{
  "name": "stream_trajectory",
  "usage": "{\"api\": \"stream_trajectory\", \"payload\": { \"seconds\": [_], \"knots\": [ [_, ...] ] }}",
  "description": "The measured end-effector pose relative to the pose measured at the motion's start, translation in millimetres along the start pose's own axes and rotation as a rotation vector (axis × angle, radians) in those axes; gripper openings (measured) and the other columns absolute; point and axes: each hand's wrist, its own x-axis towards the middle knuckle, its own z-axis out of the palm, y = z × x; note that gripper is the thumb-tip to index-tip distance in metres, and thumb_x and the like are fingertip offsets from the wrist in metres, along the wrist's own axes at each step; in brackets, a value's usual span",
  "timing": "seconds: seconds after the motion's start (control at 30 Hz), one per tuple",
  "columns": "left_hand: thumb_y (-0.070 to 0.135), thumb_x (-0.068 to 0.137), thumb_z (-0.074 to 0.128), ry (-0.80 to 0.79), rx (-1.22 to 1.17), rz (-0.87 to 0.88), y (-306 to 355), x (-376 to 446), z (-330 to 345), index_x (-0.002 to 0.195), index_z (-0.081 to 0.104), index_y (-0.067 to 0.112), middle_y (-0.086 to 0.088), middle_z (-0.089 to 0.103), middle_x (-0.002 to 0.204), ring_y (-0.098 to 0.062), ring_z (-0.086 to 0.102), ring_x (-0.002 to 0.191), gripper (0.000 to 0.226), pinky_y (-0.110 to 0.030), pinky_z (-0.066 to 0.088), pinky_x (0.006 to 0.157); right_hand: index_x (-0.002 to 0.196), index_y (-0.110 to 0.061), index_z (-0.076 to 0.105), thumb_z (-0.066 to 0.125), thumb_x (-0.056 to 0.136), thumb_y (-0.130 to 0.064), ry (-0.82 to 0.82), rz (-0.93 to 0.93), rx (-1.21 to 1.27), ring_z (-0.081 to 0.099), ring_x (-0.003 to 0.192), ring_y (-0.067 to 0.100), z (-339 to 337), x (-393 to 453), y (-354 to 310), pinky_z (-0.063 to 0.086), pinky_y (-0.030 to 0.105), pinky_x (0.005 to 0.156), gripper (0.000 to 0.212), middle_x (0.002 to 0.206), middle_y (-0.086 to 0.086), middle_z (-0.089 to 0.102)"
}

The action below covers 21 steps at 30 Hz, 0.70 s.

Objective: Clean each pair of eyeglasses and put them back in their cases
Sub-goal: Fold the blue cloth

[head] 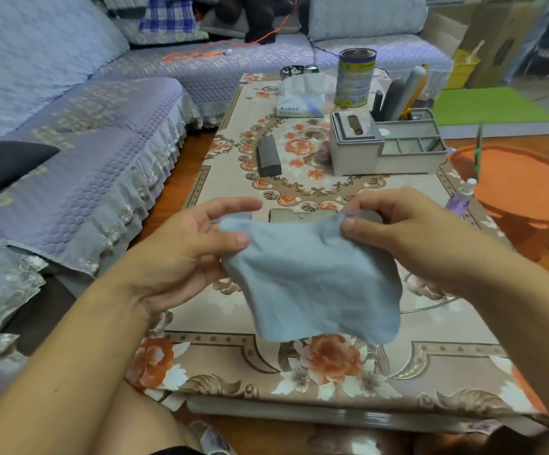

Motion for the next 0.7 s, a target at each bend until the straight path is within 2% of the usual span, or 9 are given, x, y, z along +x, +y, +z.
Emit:
{"api": "stream_trajectory", "payload": {
  "seconds": [0.03, 0.1, 0.2, 0.3, 0.37, 0.43, 0.53, 0.6, 0.7],
  "knots": [
    [-0.002, 0.075, 0.075, -0.008, -0.005, 0.039, 1.6, -1.6, 1.7, 0.123, 0.071, 0.018, -0.013, 0.074, 0.108, -0.026, 0.071, 0.095, 0.052, -0.034, 0.063, 0.074, 0.094, -0.025, 0.074, 0.069, 0.095, -0.03, -0.111, 0.044, -0.006, 0.067, 0.082, 0.021, -3.0, -1.1, 1.1, 0.048, 0.039, 0.079, 0.007, 0.09, 0.001, 0.074],
    [-0.006, 0.078, 0.075, -0.102, 0.094, 0.053, 9.3, -1.9, 12.2, 0.126, 0.068, 0.018, -0.012, 0.076, 0.099, -0.024, 0.073, 0.091, 0.054, -0.032, 0.062, 0.077, 0.121, -0.027, 0.066, 0.074, 0.09, -0.032, -0.364, 0.095, 0.019, 0.068, 0.108, 0.012, 3.1, -0.6, -3.0, 0.048, 0.032, 0.093, 0.033, 0.116, -0.004, 0.072],
    [-0.009, 0.088, 0.069, -0.256, 0.573, 0.073, 22.3, 6.3, 35.6, 0.137, 0.056, 0.021, 0.001, 0.078, 0.105, -0.012, 0.074, 0.097, 0.058, -0.025, 0.059, 0.082, 0.144, -0.014, 0.049, 0.074, 0.089, -0.012, -0.498, -0.002, 0.251, 0.056, 0.131, 0.017, 34.1, 11.5, -9.7, 0.045, 0.04, 0.111, 0.06, 0.14, 0.004, 0.061],
    [0.004, 0.093, 0.07, -0.112, 0.813, 0.126, 24.7, 13.4, 44.4, 0.14, 0.051, 0.036, 0.009, 0.073, 0.099, -0.006, 0.069, 0.076, 0.06, -0.025, 0.055, 0.065, 0.119, -0.002, 0.064, 0.077, 0.085, -0.008, -0.304, 0.028, 0.286, 0.066, 0.113, 0.034, 53.8, 22.4, -8.8, 0.046, 0.058, 0.106, 0.037, 0.118, 0.023, 0.069],
    [0.013, 0.093, 0.072, 0.037, 0.78, 0.127, 18.1, 10.0, 37.7, 0.14, 0.047, 0.044, 0.005, 0.069, 0.094, -0.011, 0.057, 0.058, 0.061, -0.028, 0.046, 0.049, 0.104, -0.003, 0.071, 0.076, 0.086, -0.007, -0.159, 0.083, 0.281, 0.071, 0.097, 0.03, 50.1, 22.1, -3.4, 0.051, 0.051, 0.098, 0.019, 0.103, 0.02, 0.074],
    [0.026, 0.089, 0.076, -0.002, 0.6, -0.06, 8.5, 3.9, 25.7, 0.143, 0.043, 0.043, 0.0, 0.071, 0.094, -0.013, 0.046, 0.053, 0.066, -0.03, 0.038, 0.046, 0.096, -0.005, 0.073, 0.07, 0.09, -0.003, -0.078, 0.116, 0.345, 0.071, 0.084, 0.025, 46.9, 16.4, 0.4, 0.057, 0.041, 0.083, 0.007, 0.092, 0.015, 0.076],
    [0.06, 0.076, 0.08, -0.197, 0.666, -0.203, -11.7, -0.5, 11.7, 0.142, 0.047, 0.046, 0.0, 0.072, 0.106, -0.01, 0.056, 0.069, 0.075, -0.035, 0.052, 0.074, 0.088, -0.01, 0.07, 0.069, 0.09, -0.004, -0.047, 0.138, 0.44, 0.067, 0.079, 0.027, 52.4, 4.2, 2.8, 0.054, 0.039, 0.072, 0.007, 0.083, 0.011, 0.071],
    [0.077, 0.068, 0.074, -0.233, 0.841, -0.136, -27.2, 1.5, 6.6, 0.136, 0.053, 0.053, 0.015, 0.066, 0.12, -0.006, 0.062, 0.103, 0.075, -0.042, 0.049, 0.103, 0.079, -0.017, 0.069, 0.071, 0.088, -0.006, -0.055, 0.139, 0.49, 0.064, 0.076, 0.023, 55.2, -1.5, 2.5, 0.048, 0.035, 0.07, 0.014, 0.078, 0.007, 0.068],
    [0.066, 0.074, 0.077, -0.306, 0.663, -0.085, -37.3, 1.5, 13.9, 0.141, 0.055, 0.041, 0.015, 0.053, 0.147, -0.007, 0.046, 0.139, 0.075, -0.046, 0.033, 0.119, 0.079, -0.013, 0.063, 0.077, 0.083, -0.013, -0.079, 0.102, 0.517, 0.061, 0.074, 0.021, 49.6, -8.9, -4.4, 0.046, 0.033, 0.065, 0.014, 0.078, 0.01, 0.063]
  ]
}}
